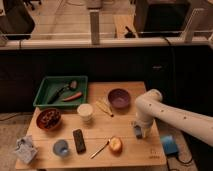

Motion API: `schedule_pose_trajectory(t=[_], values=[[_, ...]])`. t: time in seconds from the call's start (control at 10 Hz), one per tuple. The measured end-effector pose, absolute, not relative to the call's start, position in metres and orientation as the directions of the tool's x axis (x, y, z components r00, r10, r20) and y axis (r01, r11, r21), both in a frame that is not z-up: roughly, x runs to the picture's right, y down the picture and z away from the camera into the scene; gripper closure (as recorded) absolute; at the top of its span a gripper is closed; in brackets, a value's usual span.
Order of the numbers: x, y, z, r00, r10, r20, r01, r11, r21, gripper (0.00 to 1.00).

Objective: Place sponge in purple bowl

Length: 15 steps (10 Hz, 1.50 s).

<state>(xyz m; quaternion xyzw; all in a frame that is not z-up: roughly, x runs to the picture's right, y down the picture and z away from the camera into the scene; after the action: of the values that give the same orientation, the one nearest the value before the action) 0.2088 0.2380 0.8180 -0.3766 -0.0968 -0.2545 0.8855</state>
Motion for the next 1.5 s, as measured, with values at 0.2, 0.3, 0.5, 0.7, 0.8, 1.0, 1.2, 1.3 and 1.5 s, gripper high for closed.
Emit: schedule_pose_trajectory(t=[0.2,0.3,0.5,0.7,0.8,1.0,1.2,1.3,1.5], values=[[0.207,0.232,0.808,0.840,-0.396,0.370,0.542,0.627,-0.559,1.00],[0.206,0.225,0.795,0.832,-0.406,0.377,0.553,0.659,-0.511,1.00],[0.202,0.199,0.759,0.814,-0.426,0.395,0.569,0.721,-0.395,1.00],[0.204,0.179,0.732,0.804,-0.440,0.401,0.569,0.765,-0.302,1.00],[0.203,0.168,0.722,0.795,-0.449,0.408,0.572,0.779,-0.257,1.00],[0.200,0.142,0.718,0.782,-0.466,0.413,0.574,0.797,-0.189,1.00],[0.190,0.118,0.734,0.777,-0.480,0.407,0.570,0.811,-0.130,1.00],[0.182,0.105,0.741,0.772,-0.500,0.392,0.577,0.811,-0.101,1.00],[0.166,0.074,0.757,0.759,-0.539,0.365,0.597,0.800,-0.061,0.98]])
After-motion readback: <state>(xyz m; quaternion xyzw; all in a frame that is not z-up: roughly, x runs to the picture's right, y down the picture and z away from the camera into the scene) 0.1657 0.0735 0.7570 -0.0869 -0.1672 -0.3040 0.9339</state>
